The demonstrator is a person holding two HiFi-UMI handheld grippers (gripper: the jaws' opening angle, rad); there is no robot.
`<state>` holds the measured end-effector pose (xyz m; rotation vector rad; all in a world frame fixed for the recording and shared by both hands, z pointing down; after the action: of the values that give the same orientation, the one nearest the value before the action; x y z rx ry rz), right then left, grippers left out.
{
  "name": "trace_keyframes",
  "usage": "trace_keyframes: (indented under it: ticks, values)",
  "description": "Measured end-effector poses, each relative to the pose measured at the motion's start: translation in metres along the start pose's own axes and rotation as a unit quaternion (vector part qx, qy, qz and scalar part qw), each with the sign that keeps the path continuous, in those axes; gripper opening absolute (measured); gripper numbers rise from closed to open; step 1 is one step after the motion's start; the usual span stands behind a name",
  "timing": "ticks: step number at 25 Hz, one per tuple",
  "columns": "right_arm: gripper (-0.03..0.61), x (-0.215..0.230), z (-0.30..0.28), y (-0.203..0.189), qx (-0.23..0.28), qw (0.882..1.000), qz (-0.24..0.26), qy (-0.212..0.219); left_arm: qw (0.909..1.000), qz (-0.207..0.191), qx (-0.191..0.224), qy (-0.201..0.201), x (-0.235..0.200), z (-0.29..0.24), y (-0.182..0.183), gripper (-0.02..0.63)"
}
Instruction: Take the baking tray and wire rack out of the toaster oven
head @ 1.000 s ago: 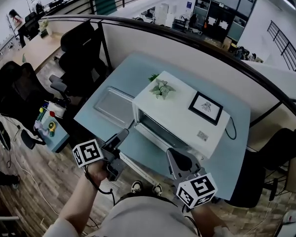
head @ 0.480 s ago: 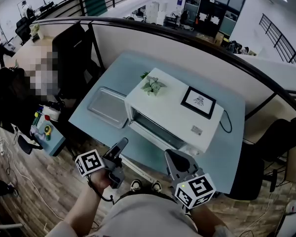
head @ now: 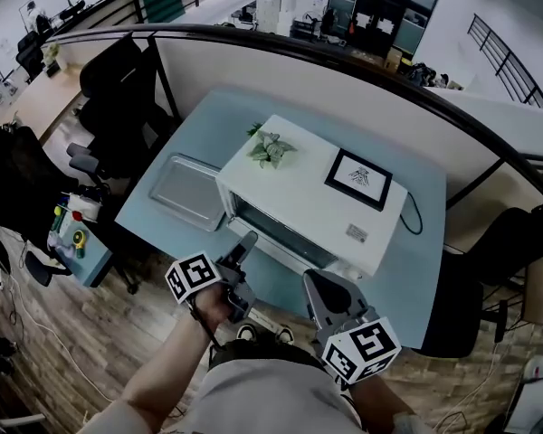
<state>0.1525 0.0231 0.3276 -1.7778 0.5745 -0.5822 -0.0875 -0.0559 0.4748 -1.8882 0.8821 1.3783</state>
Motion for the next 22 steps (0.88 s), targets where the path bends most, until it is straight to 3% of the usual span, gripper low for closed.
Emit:
trace_keyframes:
  ticks: [8,11,22]
  values:
    - [0.003,0.007,-0.016,-0.02,0.022,1.0,0.009,-0.012,0.9996,0.018,-0.018,0.013,-0.044,-0.067,-0.013,0.411]
    - [0.003,0.01,-0.023,-0.031,0.028,1.0,0.006,-0.011,0.9994,0.023,-0.02,0.015,-0.06,-0.088,-0.016,0.366]
    - [0.003,0.019,-0.049,-0.077,0.04,0.999,-0.001,-0.021,0.9968,0.043,-0.047,-0.048,-0.079,-0.162,-0.018,0.33]
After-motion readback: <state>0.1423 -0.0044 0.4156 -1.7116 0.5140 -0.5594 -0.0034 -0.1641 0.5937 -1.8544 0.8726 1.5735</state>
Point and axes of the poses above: the fingertips, and each gripper's own axes: z backward along the fingers, x to its right, y out of its top, the point moved 10 cm from there along z, backward along the fingers, and after that the axes turned 7 degrees about z, right-handed, at the moved point
